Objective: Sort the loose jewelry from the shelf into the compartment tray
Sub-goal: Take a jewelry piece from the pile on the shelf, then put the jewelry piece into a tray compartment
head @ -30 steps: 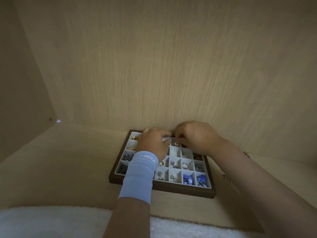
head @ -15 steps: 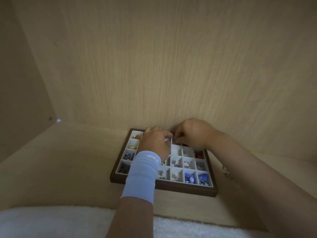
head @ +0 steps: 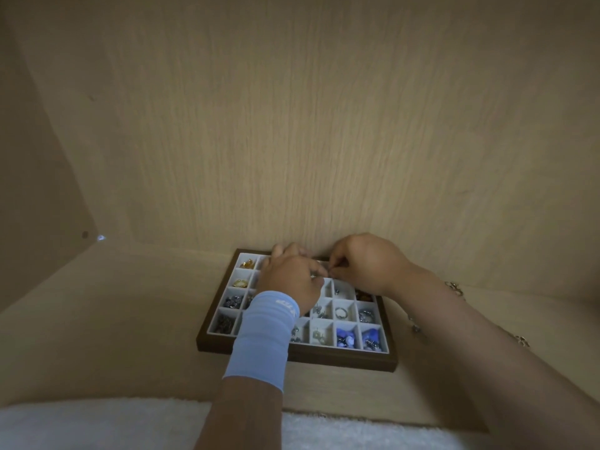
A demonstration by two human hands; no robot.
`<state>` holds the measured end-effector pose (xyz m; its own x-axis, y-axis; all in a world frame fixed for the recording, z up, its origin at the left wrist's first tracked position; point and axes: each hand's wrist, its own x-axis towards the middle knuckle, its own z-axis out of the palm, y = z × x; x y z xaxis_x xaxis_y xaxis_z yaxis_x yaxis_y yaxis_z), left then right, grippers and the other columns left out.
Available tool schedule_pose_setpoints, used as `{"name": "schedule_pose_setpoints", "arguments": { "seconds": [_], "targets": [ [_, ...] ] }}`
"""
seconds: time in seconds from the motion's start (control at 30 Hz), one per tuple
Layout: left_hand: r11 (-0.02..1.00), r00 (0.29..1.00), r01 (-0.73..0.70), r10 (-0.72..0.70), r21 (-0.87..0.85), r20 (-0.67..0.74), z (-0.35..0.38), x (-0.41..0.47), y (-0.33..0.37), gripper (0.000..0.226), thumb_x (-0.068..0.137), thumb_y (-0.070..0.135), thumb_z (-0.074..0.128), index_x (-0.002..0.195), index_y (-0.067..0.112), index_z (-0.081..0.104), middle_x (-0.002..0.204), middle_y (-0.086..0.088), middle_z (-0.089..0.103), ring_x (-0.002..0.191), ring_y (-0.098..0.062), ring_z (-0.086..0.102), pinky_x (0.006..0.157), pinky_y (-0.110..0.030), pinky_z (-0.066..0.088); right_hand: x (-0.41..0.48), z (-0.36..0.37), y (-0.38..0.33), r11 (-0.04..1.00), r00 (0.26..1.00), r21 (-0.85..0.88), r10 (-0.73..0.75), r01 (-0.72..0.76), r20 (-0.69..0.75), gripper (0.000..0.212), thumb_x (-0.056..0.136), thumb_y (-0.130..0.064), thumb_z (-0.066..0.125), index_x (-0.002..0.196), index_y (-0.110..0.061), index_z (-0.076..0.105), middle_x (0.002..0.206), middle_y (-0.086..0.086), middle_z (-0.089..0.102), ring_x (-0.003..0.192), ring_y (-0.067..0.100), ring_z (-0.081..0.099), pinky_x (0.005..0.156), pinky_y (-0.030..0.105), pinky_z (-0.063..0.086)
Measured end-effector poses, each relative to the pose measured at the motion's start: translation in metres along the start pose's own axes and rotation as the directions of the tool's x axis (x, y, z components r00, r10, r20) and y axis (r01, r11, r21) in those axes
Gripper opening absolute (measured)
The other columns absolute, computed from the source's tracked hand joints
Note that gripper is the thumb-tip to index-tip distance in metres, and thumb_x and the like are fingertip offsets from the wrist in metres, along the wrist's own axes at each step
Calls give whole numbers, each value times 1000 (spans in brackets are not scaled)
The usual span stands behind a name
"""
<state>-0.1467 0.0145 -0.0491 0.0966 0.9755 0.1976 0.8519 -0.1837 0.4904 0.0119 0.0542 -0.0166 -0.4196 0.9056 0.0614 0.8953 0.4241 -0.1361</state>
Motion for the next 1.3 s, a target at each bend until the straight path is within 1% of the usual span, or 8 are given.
{"name": "schedule_pose_setpoints", "arguments": {
  "seconds": [0.27,0.43,0.63,0.8,1.03,1.1,1.2,1.3],
  "targets": [
    [1000,999,2,-2,13,-52,1,3,0,19,92,27,56,89,32,73,121,12,56,120,-17,39,103,-35,35,-6,-2,10,984,995,174,-49,34,84,16,94,-26,64,102,-29,78,101,-14,74,89,1,63,82,24,51],
    [998,998,-60,61,32,-25,4,5,5,18,92,36,57,100,41,72,118,14,55,118,-14,38,104,-35,34,-43,-32,36,927,993,369,97,-64,-70,18,94,-18,65,99,-27,79,87,-24,68,84,-9,62,79,14,46],
    [990,995,-83,89,115,-54,3,4,25,23,92,36,54,112,37,66,124,10,56,119,-17,40,105,-38,36,-91,-29,80,934,973,274,231,-227,20,15,90,-20,70,98,-30,79,100,-16,73,94,2,67,90,25,52],
    [966,966,-257,257,-27,1,27,-7,77,20,92,33,55,108,35,67,115,12,60,115,-12,45,101,-34,41,-103,-15,87,955,972,190,207,-225,110,13,86,-32,69,95,-35,78,92,-16,75,83,1,66,83,25,53],
    [950,952,-304,299,74,65,62,-11,83,23,91,37,56,109,33,70,114,14,59,115,-12,39,99,-33,40,-98,-4,82,971,973,100,205,-216,107,13,79,-34,73,92,-33,77,88,-12,74,81,7,65,72,23,49],
    [945,949,-315,311,86,50,64,-10,84,23,91,38,55,107,34,70,113,16,58,112,-11,39,98,-31,39,-98,-4,82,955,970,177,226,-240,93,5,77,-31,76,81,-32,73,81,-13,71,77,6,64,68,22,48],
    [946,947,-321,319,51,38,63,-11,83,23,90,40,56,109,36,69,109,18,60,108,-9,39,95,-28,38,-97,0,84,906,964,330,262,-264,53,12,77,-28,77,70,-31,68,74,-14,70,75,7,67,72,27,55],
    [956,972,-235,235,-174,-21,56,-12,83,18,89,38,62,105,34,68,94,20,64,97,-2,52,88,-23,44,-96,4,81,761,946,607,320,-228,-46,8,79,-21,80,74,-25,74,73,-10,72,72,3,67,76,29,58]
  ]
}}
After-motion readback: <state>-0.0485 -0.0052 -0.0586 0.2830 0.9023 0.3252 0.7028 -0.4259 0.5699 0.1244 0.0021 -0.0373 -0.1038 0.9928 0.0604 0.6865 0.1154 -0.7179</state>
